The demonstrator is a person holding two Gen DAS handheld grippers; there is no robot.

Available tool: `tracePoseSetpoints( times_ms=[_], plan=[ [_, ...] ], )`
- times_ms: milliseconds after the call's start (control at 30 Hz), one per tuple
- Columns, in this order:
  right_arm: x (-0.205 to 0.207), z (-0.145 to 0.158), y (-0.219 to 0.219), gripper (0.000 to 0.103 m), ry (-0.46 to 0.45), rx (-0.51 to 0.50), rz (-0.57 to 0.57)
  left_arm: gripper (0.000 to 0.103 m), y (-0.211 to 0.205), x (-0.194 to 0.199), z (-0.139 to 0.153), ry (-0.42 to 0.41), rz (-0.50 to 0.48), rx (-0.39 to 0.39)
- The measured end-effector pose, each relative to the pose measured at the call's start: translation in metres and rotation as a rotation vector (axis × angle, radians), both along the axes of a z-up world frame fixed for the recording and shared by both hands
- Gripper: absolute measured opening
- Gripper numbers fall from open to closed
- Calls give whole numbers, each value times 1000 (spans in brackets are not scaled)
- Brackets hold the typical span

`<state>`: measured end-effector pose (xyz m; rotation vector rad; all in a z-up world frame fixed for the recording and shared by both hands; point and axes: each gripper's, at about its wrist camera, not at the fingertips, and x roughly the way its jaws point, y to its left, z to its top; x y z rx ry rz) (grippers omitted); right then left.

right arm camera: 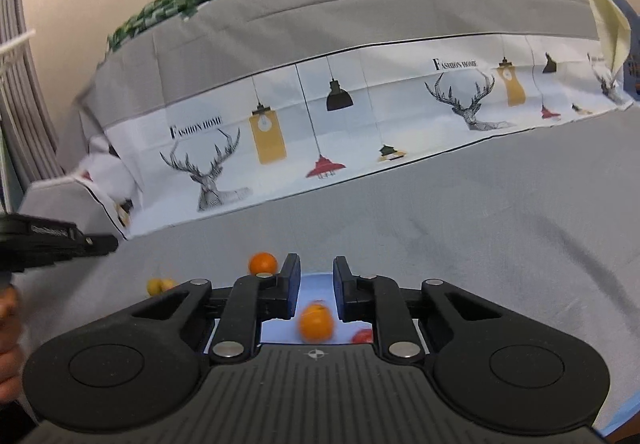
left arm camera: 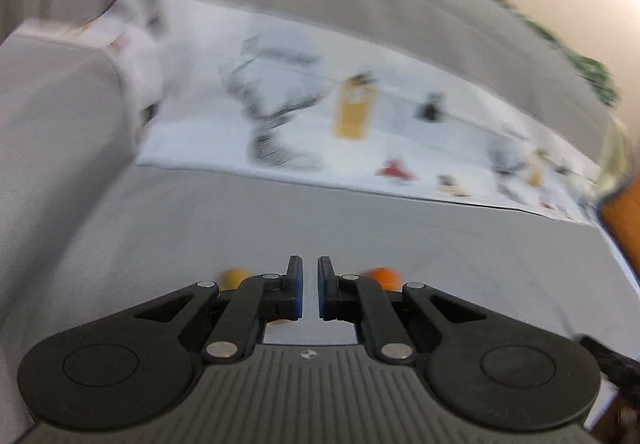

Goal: Organize fruits
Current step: 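Reach the left tool to the yellow fruits while the right tool grasps a mandarin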

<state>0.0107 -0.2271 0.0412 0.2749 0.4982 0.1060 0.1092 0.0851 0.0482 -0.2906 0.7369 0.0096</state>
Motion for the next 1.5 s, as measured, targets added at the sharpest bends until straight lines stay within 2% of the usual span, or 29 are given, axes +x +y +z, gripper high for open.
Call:
tracePoseSetpoints(
  times_ms=[67,167,367,467,500,633,667,700,767,833,967,1133,1233,1267,1300,1367,1500],
  plan=[
    [7,3,2,20,21,28,16,8,21,10,-17,104,91,-104],
    [22,11,7,20,55,69,52,8,39,16,-27,155,168,-183],
    [84,20,28,21,127,105,131,8,54,26,-48,252,210,-319],
    [116,6,43,32,177,87,153,8,59,29,-59,278,208,-373],
    [128,-3,45,36,203,82,155,9,58,30,-61,286,202,-375],
    [161,-34,49,40,317,104,137,14,51,38,-64,282,179,-345],
    [168,-40,51,46,337,104,133,14,51,41,-65,278,184,-338],
    [174,-45,52,53,352,96,126,14,52,45,-67,276,191,-342],
    [187,-54,56,57,368,74,125,16,53,50,-70,270,198,-364],
    [199,-61,61,59,379,54,131,23,51,55,-72,274,203,-361],
    [218,-79,71,65,420,25,141,24,48,62,-78,295,203,-340],
    [235,-99,82,65,466,-25,146,31,46,66,-86,316,194,-331],
    [239,-105,91,63,474,-82,152,31,40,69,-87,319,174,-306],
    [240,-105,93,61,470,-102,156,31,37,70,-87,320,164,-293],
    [240,-104,96,50,462,-117,165,30,35,71,-87,322,155,-285],
    [240,-104,98,38,462,-110,182,26,32,71,-86,322,139,-279],
    [232,-94,95,37,425,-89,166,26,33,67,-80,302,156,-251]
  ],
)
